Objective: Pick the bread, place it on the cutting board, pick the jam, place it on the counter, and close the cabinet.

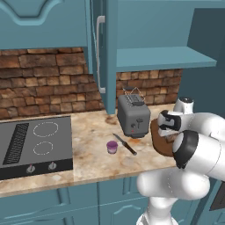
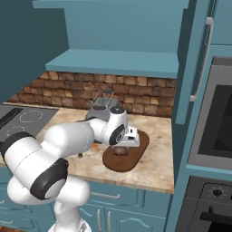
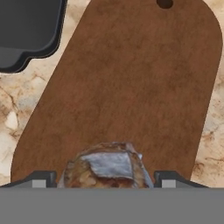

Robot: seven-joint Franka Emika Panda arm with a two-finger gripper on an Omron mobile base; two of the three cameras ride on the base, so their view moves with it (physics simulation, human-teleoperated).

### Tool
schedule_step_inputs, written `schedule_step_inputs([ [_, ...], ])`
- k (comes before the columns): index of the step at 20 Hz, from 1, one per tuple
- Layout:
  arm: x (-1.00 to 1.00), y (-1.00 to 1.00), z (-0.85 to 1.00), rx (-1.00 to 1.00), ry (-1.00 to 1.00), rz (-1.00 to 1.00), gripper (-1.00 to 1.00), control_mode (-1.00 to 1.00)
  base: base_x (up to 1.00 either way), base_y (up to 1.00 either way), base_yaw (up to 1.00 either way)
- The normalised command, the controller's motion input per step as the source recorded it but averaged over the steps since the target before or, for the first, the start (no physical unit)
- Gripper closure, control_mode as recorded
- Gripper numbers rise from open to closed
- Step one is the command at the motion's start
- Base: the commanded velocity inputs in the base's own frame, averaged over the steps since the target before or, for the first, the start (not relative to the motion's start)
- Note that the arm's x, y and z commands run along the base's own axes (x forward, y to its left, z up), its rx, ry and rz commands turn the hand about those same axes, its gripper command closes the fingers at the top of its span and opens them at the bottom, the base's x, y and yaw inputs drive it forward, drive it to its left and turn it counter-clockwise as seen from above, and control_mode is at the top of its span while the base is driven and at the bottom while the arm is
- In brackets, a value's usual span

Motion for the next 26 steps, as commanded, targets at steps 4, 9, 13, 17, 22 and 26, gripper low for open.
schedule_step_inputs([
  [4, 0.0, 0.0, 0.0, 0.0, 0.0, 0.0, -1.0, -1.0, 0.0, 0.0, 0.0],
  [9, 0.0, 0.0, 0.0, 0.0, 0.0, 0.0, -1.0, -1.0, 0.0, 0.0, 0.0],
  [13, 0.0, 0.0, 0.0, 0.0, 0.0, 0.0, -1.0, -1.0, 0.0, 0.0, 0.0],
  [17, -0.06, 0.0, 0.02, 0.0, -0.01, 0.0, -1.0, -1.0, 0.0, 0.0, 0.0],
  [22, 0.0, -0.02, 0.08, 0.0, -0.03, 0.0, -1.0, -1.0, 0.0, 0.0, 0.0],
  [26, 0.0, -0.06, 0.15, 0.0, -0.04, 0.0, -1.0, -1.0, 0.0, 0.0, 0.0],
])
